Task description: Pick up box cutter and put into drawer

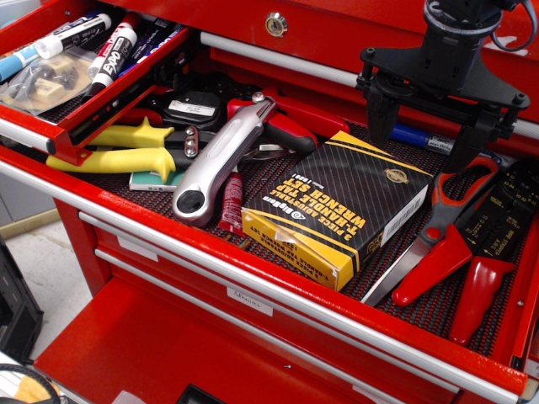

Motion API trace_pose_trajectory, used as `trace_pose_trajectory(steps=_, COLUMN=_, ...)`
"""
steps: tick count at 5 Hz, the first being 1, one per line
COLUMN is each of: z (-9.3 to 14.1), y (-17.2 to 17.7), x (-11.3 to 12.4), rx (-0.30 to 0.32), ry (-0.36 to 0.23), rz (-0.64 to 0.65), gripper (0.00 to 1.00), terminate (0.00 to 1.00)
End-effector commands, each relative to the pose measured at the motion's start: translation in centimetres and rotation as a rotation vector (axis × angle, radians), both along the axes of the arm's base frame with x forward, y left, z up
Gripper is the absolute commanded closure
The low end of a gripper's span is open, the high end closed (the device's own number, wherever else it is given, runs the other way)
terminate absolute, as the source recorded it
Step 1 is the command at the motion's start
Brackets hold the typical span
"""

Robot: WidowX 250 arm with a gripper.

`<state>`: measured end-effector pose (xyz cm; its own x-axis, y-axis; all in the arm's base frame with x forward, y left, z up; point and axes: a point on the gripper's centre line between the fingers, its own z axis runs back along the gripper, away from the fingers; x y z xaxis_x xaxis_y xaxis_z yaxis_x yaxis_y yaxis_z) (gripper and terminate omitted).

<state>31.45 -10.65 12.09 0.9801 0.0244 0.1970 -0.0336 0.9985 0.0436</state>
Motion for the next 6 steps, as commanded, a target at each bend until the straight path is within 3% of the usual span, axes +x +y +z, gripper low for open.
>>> trace_pose_trajectory(steps=1, z=0.0, y=0.0, x=0.0, rx=0.0, ry=0.0, rz=0.0, gripper=0.0, terminate=0.0)
trace_pose_trajectory(steps=3, z=1.3, y=9.6, x=2.3, rx=0.173, ry=-0.003, rz=-0.05, gripper=0.0, terminate=0.0)
trace_pose_trajectory(steps=4, z=0.1, y=13.4, x=2.2, rx=0.186, ry=-0.007, rz=-0.026, gripper=0.0, terminate=0.0)
trace_pose_trajectory(steps=6, z=-3.2, y=17.3, x=0.4, rx=0.128, ry=-0.021, rz=0.01, gripper=0.0, terminate=0.0)
